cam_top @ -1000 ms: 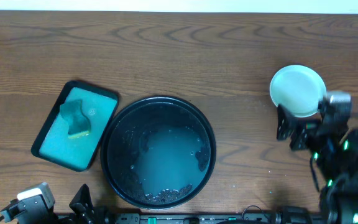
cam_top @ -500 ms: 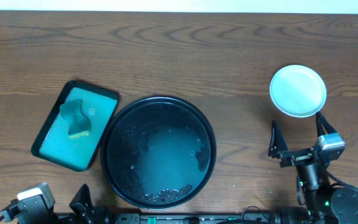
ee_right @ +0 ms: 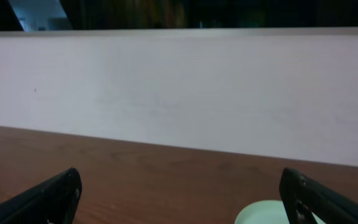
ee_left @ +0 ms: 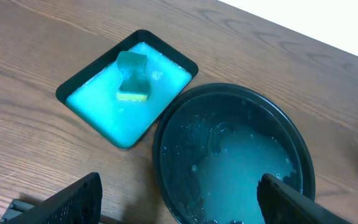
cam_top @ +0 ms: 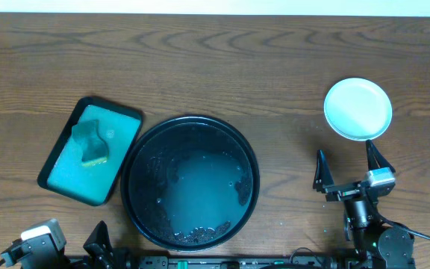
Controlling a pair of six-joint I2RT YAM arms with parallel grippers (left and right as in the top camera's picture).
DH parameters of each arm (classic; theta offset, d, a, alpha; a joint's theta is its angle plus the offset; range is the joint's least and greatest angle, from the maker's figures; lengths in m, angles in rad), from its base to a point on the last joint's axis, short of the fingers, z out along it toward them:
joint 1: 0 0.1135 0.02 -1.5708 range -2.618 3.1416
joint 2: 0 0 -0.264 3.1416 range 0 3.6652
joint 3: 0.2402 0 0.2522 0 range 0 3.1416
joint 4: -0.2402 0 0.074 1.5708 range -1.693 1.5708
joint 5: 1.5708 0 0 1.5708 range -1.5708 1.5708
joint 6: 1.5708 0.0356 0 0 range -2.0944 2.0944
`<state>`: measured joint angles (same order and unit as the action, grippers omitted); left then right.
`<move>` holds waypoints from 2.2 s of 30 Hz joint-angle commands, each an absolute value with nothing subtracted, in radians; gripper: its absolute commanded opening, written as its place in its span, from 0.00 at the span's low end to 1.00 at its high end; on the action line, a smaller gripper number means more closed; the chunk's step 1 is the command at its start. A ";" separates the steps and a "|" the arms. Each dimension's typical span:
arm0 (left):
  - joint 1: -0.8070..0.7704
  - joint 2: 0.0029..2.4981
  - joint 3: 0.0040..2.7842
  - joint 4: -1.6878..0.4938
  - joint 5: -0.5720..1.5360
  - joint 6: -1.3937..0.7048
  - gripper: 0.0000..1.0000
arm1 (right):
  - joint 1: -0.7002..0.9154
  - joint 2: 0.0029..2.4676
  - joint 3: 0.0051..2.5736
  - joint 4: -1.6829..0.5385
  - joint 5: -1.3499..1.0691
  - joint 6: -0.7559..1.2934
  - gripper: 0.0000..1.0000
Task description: Clean dirty plates on tray and stack at the side
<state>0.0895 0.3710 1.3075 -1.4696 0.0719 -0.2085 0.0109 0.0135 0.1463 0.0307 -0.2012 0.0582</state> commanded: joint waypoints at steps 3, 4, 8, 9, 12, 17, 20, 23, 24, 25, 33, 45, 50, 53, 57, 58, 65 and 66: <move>0.088 0.375 1.307 -1.470 0.060 -0.199 0.80 | 0.020 0.005 0.094 0.109 -0.191 0.051 0.99; 0.088 0.375 1.307 -1.470 0.060 -0.199 0.80 | 0.020 0.005 0.085 0.124 -0.191 0.051 0.99; 0.088 0.375 1.307 -1.470 0.060 -0.199 0.80 | 0.020 0.005 0.040 0.185 -0.192 0.052 0.99; 0.088 0.375 1.307 -1.470 0.060 -0.199 0.80 | 0.020 0.005 0.030 0.196 -0.191 0.055 0.99; 0.088 0.375 1.307 -1.470 0.060 -0.199 0.80 | 0.020 0.005 0.005 0.210 -0.191 0.058 0.99; 0.088 0.375 1.307 -1.470 0.060 -0.199 0.80 | 0.020 0.005 0.005 0.178 -0.183 0.058 0.99; 0.088 0.375 1.307 -1.470 0.060 -0.199 0.80 | 0.020 0.005 0.005 0.125 -0.180 0.058 0.99; 0.088 0.375 1.307 -1.470 0.060 -0.199 0.80 | 0.020 0.005 0.005 0.051 -0.176 0.058 0.99; 0.088 0.375 1.307 -1.470 0.060 -0.199 0.80 | 0.020 0.005 0.005 0.029 -0.176 0.058 0.99; 0.088 0.375 1.307 -1.470 0.060 -0.199 0.80 | 0.020 0.005 0.005 0.007 -0.175 0.058 0.99; 0.088 0.375 1.307 -1.470 0.060 -0.199 0.80 | 0.020 0.005 0.005 -0.064 -0.162 -0.013 0.99; 0.088 0.375 1.307 -1.470 0.060 -0.199 0.80 | 0.020 0.005 0.005 -0.061 -0.164 -0.013 0.99; 0.088 0.375 1.307 -1.470 0.060 -0.199 0.80 | 0.020 0.005 0.005 -0.061 -0.164 -0.013 0.99; 0.088 0.375 1.307 -1.470 0.060 -0.199 0.80 | 0.020 0.005 0.006 -0.061 -0.164 -0.013 0.99; 0.088 0.375 1.307 -1.470 0.060 -0.199 0.80 | 0.020 0.005 0.005 -0.061 -0.164 -0.013 0.99; 0.088 0.375 1.307 -1.470 0.060 -0.199 0.80 | 0.020 0.005 0.005 -0.061 -0.164 -0.013 0.99; 0.088 0.375 1.307 -1.470 0.060 -0.199 0.80 | 0.020 0.005 0.005 -0.061 -0.164 -0.013 0.99; 0.088 0.375 1.307 -1.470 0.060 -0.199 0.80 | 0.020 0.005 0.005 -0.061 -0.164 -0.013 0.99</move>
<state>0.0895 0.3710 1.3075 -1.4696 0.0719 -0.2085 0.0109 0.0109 0.0071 -0.0563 -0.1745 0.0025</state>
